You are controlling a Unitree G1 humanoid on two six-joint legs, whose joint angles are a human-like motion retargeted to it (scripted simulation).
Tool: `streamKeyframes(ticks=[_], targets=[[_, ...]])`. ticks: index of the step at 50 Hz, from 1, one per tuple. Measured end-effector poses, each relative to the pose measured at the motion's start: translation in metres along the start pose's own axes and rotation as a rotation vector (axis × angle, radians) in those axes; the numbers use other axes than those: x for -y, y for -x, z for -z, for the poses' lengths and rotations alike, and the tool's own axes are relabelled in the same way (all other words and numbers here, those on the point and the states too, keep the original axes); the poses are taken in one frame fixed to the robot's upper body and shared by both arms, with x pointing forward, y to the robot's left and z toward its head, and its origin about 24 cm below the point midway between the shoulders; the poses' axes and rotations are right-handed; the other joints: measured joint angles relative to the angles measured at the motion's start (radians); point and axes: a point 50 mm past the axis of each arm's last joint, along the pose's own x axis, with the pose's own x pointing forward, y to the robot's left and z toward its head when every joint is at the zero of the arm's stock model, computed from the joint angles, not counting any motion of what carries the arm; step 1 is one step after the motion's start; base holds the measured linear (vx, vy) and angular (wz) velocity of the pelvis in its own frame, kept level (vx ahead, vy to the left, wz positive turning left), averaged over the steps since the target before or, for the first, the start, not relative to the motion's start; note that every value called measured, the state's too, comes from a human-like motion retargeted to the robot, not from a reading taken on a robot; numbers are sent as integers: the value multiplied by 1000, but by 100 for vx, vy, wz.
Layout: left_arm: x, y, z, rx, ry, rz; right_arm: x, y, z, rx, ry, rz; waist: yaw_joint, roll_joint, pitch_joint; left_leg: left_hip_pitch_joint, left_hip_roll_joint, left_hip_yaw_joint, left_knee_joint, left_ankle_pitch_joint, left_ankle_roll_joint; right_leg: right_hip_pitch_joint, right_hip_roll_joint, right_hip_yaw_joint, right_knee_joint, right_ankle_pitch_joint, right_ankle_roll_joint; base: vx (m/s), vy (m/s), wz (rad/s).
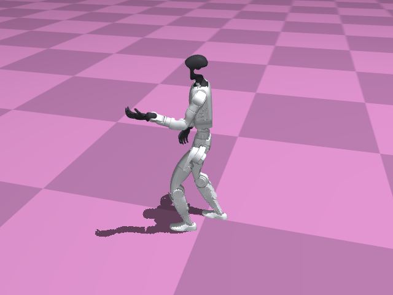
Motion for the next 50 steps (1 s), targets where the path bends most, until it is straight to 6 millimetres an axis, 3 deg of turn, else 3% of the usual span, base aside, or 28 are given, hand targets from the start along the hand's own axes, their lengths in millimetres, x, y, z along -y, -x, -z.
streamKeyframes(ticks=[3, 5, 13, 18, 22, 25, 27, 33, 39, 42, 46, 50], targets=[[-4, -4, -8, 30, -6, -5, 6, -4, -19, 65, 11, 18, 7, -6, -9, -33, 1, 20, 29, -24, 4, -57, -18, 3, 110, -62, 3, 17, 10, -14], [-7, -9, -16, 55, -21, -13, 16, -7, -41, 132, 23, 45, -2, -48, -56, -38, -56, 59, -81, 13, 21, -126, -63, 11, 136, -87, 6, 26, 11, 1], [-48, 9, -4, -37, -124, -105, 39, -5, -104, 350, 12, 155, -4, -122, -99, -4, -151, 108, -123, -41, 89, -193, -200, -5, 342, -136, 35, 25, 13, 1], [-65, 23, 10, -119, -165, -139, 51, 1, -139, 470, 6, 206, -12, -186, -97, 45, -242, 132, -154, -71, 128, -269, -378, -37, 671, -15, 65, 21, 13, 12], [-65, 24, 16, -152, -195, -130, 59, 8, -164, 550, 18, 227, -40, -245, -81, 106, -345, 121, -232, -56, 153, -369, -496, 3, 900, 30, 65, 18, 10, 44], [-53, 16, 19, -156, -205, -96, 65, 13, -181, 602, 60, 235, -64, -278, -70, 178, -412, 88, -369, -5, 157, -446, -530, 36, 944, -8, 56, 20, 4, 59], [-46, 16, 23, -167, -203, -70, 60, 14, -181, 612, 95, 219, -78, -299, -65, 191, -429, 71, -361, -8, 148, -472, -546, 44, 920, -56, 48, 20, -2, 64], [-8, 9, 26, -139, -161, 53, 55, 21, -177, 645, 212, 183, -118, -281, -56, 230, -400, -21, -381, -4, 101, -513, -430, 56, 657, -119, 54, 22, -8, 67], [22, 16, 27, -110, -91, 129, 52, 27, -155, 633, 243, 195, -121, -227, -35, 159, -312, -110, -141, -112, 54, -450, -255, 77, 456, -88, 56, 16, -16, 59], [26, 21, 25, -94, -62, 126, 50, 28, -144, 620, 223, 222, -112, -216, -13, 91, -266, -113, 73, -174, 24, -418, -224, 54, 481, -149, 12, 8, -18, 28], [26, 24, 20, -69, -30, 92, 55, 32, -136, 615, 199, 284, -79, -124, 16, -27, -64, -84, 422, -165, -37, -376, -84, 3, 486, -195, -70, 6, -15, -23], [18, 21, 14, -56, -15, 51, 55, 35, -131, 620, 177, 286, -57, -66, 27, -71, 55, -76, 566, -165, -27, -330, 17, -2, 456, -202, -105, 9, -12, -50]])
